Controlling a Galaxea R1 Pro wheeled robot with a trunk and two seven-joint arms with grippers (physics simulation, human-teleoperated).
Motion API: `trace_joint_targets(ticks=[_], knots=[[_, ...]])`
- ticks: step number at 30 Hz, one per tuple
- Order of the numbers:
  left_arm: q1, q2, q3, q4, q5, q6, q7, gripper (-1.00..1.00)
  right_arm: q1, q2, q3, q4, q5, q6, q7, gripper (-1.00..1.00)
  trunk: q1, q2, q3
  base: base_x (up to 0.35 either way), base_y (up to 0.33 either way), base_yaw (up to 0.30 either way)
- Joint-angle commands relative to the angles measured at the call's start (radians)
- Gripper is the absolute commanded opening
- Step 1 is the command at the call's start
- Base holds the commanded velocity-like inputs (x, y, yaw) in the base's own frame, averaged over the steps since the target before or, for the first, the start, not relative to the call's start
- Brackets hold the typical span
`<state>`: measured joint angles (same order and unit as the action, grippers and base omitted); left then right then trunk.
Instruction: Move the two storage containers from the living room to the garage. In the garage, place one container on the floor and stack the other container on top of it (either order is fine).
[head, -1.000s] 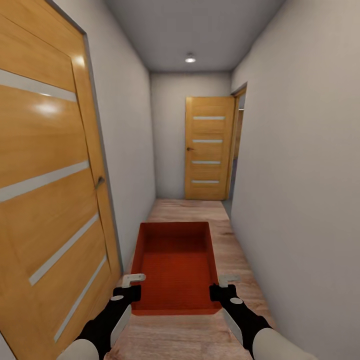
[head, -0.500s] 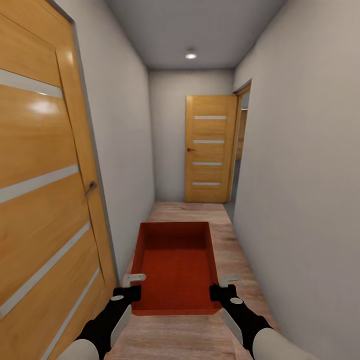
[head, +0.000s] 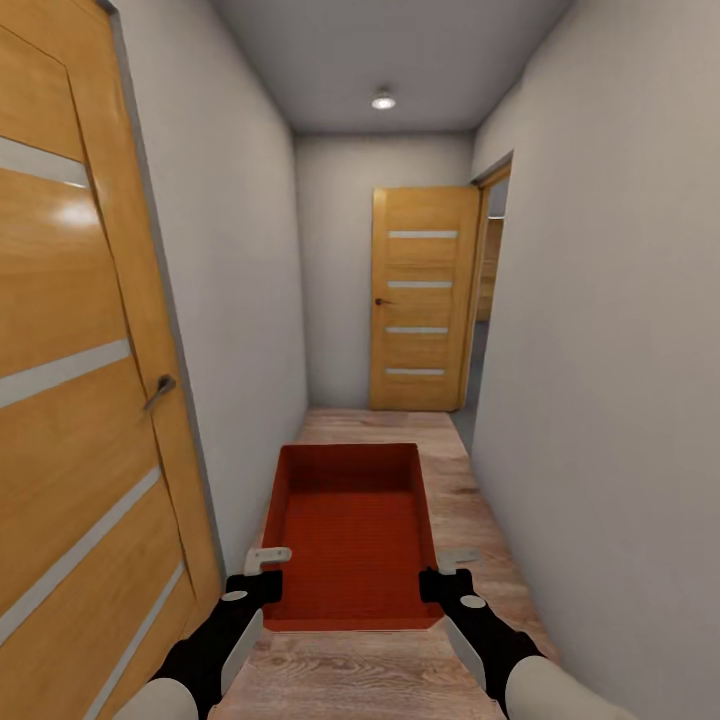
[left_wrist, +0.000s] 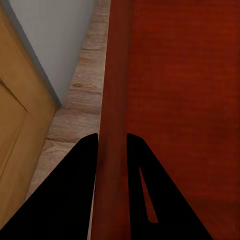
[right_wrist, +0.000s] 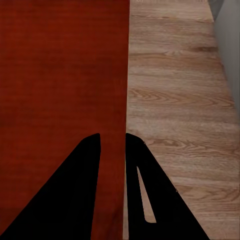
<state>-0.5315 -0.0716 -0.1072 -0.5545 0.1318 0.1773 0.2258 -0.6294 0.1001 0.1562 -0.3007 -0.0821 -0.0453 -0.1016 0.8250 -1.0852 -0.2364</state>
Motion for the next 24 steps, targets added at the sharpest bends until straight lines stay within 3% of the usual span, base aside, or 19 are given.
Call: trace_joint_targets(ticks=[1,24], knots=[[-0.001,0.015,0.014,-0.005,-0.014,-0.001,0.016,-1.0,-0.001,-0.017,-0.018,0.003,-0.013,-0.004,-0.009,-1.0,0.001,-0.001,-0.001,0.326,0.0,0.0],[-0.001,0.015,0.014,-0.005,-0.014,-0.001,0.016,-1.0,-0.001,-0.017,-0.018,0.003,-0.013,-0.002,-0.009,-1.0,0.001,-0.001,-0.001,0.326,0.0,0.0]])
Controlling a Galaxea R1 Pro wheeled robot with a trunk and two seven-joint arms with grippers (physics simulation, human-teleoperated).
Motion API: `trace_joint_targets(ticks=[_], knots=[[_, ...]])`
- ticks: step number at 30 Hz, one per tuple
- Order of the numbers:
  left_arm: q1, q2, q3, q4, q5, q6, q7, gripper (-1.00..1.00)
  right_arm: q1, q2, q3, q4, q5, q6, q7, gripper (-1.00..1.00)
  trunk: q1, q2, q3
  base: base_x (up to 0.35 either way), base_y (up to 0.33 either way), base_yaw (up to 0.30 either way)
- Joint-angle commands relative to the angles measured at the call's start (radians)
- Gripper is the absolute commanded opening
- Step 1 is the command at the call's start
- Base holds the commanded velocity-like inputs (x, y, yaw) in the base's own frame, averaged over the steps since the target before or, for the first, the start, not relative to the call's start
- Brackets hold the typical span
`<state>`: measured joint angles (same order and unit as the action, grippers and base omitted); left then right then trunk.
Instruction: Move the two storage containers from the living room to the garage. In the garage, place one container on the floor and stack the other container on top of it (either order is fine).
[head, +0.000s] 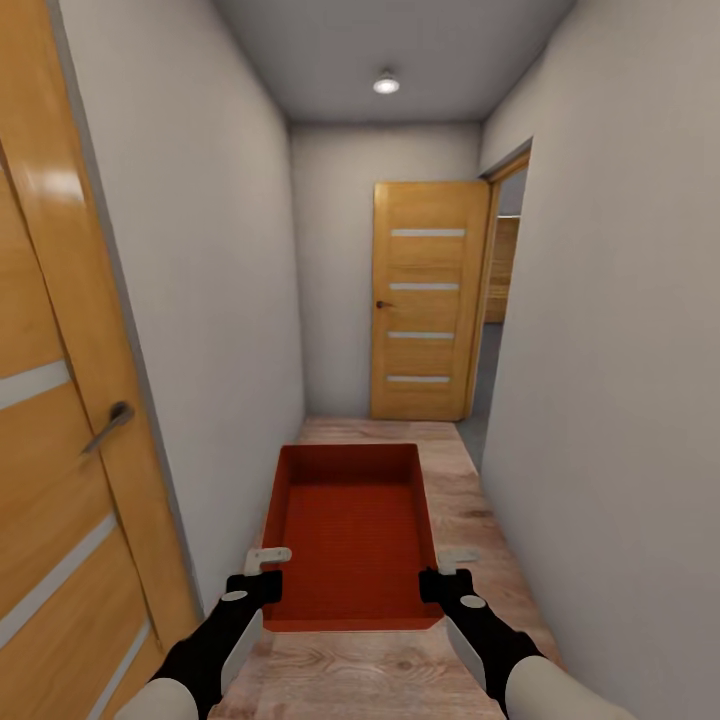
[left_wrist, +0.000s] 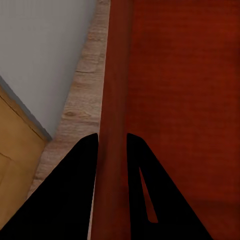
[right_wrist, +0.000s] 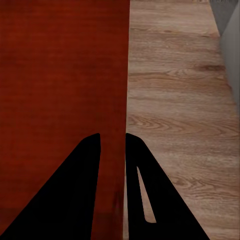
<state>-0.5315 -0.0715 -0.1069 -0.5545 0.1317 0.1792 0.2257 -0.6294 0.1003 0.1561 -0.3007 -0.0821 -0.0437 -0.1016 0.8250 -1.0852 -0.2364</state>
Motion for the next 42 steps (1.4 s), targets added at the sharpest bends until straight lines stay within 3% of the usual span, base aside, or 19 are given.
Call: trace_joint_targets(ticks=[1,42], knots=[[-0.001,0.015,0.013,-0.005,-0.014,-0.003,0.016,-1.0,-0.001,-0.017,-0.018,0.003,-0.013,-0.004,-0.009,-1.0,0.001,-0.001,-0.001,0.326,0.0,0.0],[-0.001,0.015,0.013,-0.005,-0.014,-0.003,0.016,-1.0,-0.001,-0.017,-0.018,0.003,-0.013,-0.004,-0.009,-1.0,0.001,-0.001,-0.001,0.326,0.0,0.0]])
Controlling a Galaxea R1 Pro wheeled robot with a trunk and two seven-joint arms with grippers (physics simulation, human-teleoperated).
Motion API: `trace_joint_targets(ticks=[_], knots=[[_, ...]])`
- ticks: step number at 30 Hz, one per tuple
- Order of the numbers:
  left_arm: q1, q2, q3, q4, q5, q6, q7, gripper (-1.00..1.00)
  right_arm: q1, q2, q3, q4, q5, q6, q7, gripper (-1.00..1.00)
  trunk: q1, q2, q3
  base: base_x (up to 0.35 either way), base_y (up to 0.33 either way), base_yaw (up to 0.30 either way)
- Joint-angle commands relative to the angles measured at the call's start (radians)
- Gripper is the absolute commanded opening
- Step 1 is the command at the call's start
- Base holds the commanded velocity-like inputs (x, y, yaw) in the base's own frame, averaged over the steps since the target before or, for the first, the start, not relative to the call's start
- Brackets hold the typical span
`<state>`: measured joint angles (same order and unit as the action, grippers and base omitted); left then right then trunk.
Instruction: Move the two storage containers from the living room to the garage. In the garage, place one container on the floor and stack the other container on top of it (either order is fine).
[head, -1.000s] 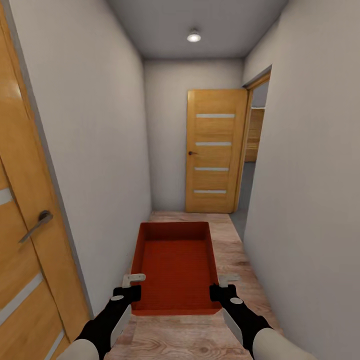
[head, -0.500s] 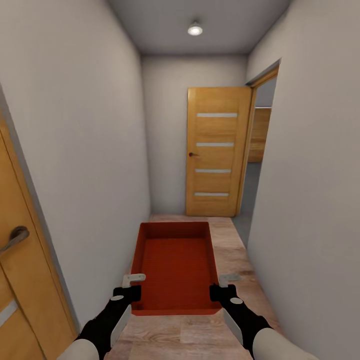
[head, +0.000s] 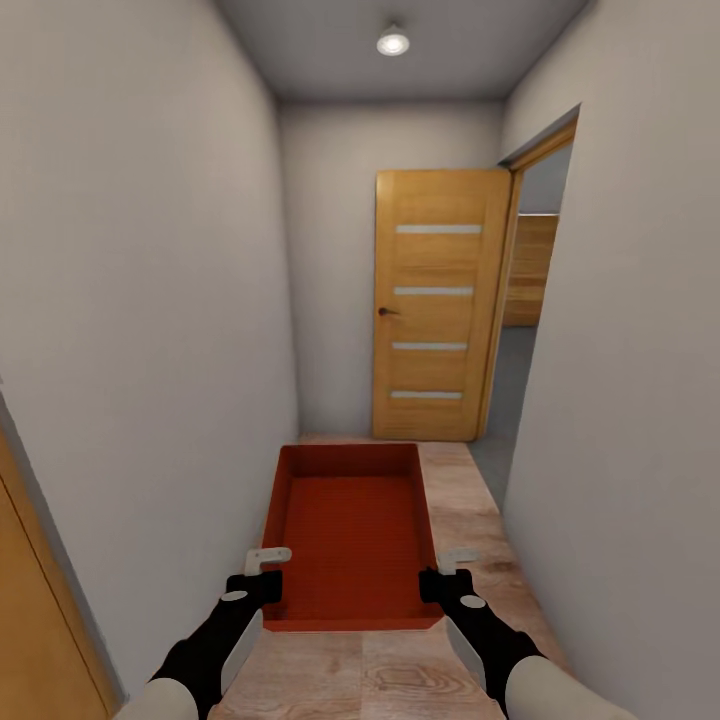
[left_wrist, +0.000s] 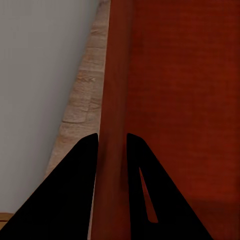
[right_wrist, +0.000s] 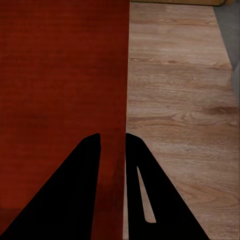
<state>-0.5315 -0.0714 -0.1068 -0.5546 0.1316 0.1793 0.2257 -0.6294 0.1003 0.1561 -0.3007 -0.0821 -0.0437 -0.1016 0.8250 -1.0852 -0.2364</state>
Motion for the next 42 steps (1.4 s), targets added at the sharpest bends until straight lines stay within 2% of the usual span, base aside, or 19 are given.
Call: trace_joint_targets(ticks=[1,42], knots=[[-0.001,0.015,0.013,-0.005,-0.013,-0.003,0.016,-1.0,-0.001,-0.017,-0.018,0.003,-0.013,-0.004,-0.009,-1.0,0.001,-0.001,-0.001,0.326,0.0,0.0],[-0.001,0.015,0.013,-0.004,-0.013,-0.003,0.016,-1.0,-0.001,-0.017,-0.018,0.003,-0.013,-0.004,-0.009,-1.0,0.001,-0.001,-0.001,0.326,0.0,0.0]])
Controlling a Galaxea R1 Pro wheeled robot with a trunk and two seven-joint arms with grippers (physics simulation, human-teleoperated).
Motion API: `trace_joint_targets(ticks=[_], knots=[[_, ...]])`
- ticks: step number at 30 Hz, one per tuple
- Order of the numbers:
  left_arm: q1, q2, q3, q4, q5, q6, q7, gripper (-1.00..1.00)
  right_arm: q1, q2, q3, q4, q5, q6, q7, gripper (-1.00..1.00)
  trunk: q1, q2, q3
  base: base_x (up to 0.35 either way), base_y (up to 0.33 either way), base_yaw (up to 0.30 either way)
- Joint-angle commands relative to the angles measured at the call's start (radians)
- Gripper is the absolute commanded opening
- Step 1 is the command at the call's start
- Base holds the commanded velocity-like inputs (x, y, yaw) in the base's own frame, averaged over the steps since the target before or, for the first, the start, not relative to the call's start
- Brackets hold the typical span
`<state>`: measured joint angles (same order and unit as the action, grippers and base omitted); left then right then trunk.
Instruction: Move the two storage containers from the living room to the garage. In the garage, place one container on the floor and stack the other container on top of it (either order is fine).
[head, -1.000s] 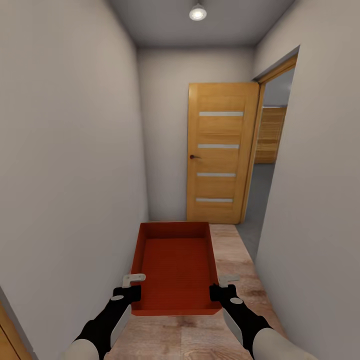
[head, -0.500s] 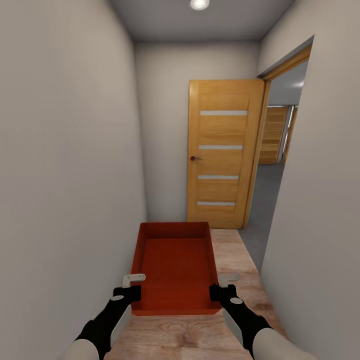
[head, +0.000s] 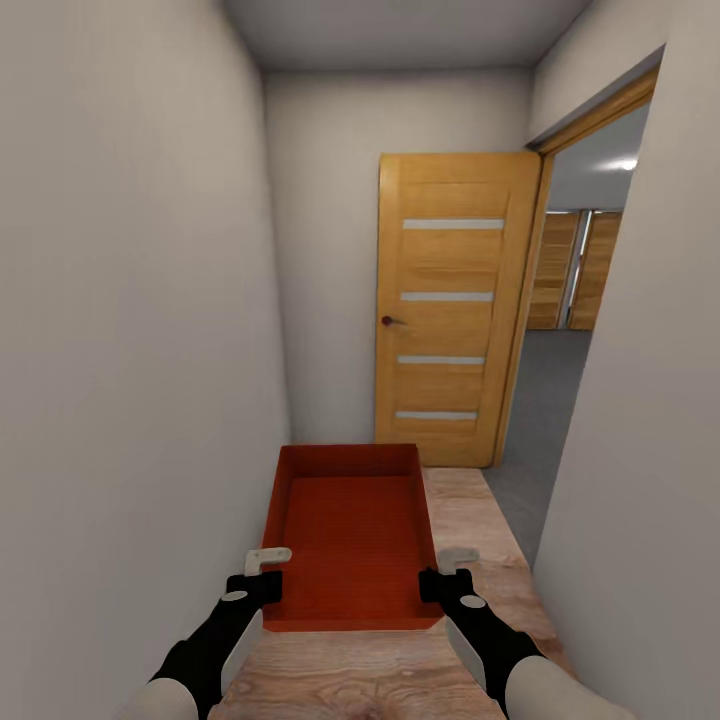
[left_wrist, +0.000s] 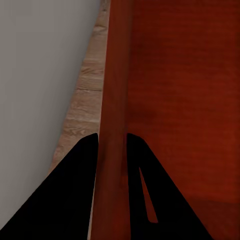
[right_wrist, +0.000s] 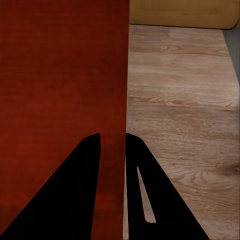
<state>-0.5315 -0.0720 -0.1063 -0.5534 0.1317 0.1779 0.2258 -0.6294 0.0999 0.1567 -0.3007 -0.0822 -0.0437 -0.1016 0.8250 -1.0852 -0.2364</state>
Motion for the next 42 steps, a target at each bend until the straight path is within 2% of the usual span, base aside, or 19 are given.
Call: trace_joint_targets(ticks=[1,42], knots=[[-0.001,0.015,0.013,-0.005,-0.014,-0.001,0.016,-1.0,-0.001,-0.017,-0.019,0.003,-0.013,-0.004,-0.009,-1.0,0.001,-0.001,-0.001,0.326,0.0,0.0],[-0.001,0.015,0.013,-0.006,-0.014,-0.001,0.016,-1.0,-0.001,-0.017,-0.019,0.003,-0.013,-0.004,-0.009,-1.0,0.001,-0.001,-0.001,0.326,0.0,0.0]])
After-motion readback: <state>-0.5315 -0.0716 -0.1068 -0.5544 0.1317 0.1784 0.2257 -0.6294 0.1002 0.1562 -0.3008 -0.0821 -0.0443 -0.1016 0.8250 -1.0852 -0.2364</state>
